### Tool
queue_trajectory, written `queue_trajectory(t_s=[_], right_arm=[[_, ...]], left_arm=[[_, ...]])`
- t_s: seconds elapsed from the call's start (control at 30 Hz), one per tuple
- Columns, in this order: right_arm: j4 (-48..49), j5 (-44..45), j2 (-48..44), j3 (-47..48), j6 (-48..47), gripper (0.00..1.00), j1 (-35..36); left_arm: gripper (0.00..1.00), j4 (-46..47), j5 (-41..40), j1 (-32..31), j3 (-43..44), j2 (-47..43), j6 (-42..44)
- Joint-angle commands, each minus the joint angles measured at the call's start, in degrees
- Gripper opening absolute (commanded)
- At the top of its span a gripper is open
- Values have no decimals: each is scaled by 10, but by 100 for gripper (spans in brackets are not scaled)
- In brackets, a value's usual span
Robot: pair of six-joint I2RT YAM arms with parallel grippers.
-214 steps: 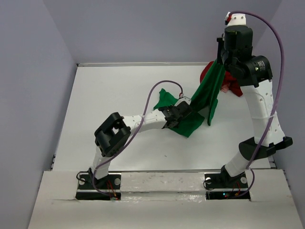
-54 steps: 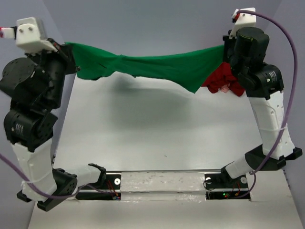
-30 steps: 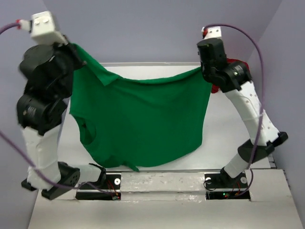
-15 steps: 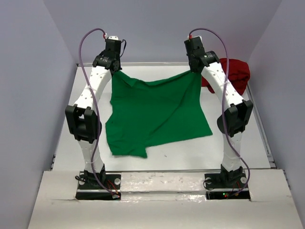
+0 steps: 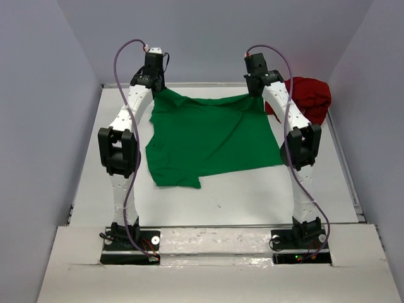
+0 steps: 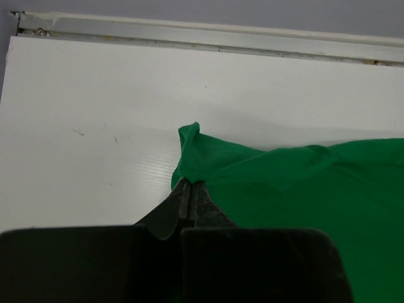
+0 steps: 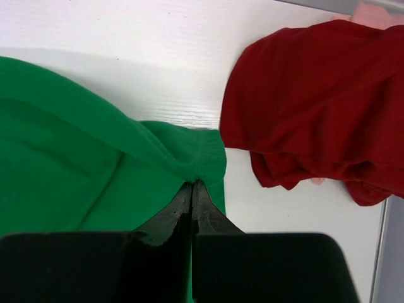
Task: Fold and stack the t-shirts
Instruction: Flatten the tshirt out
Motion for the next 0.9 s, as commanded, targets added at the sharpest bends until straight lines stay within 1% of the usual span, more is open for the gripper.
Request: queue_trajectory(t_s=[0.0,0.13,0.3,0.43,0.63,0.87], right_arm=[[34,-14,13,44,-9,0,-8],[35,-1,20,53,-5,0,-8],[35,63,28,59,2,0,-14],[35,84,30,48,10,0,-28],[39,52,47,44,9,0,-55],[47,21,61,46,2,0,-61]], left_arm=[[0,31,39,-8,8,-20,-7],[0,31,29,-26,5,-27,-3],[0,18,7,-48,3,-34,-4],[0,18,-6,-54,-18,-47,-10],[0,12,-17,-62,-47,-63,-14],[0,4,-42,-73,-79,-79,-12]])
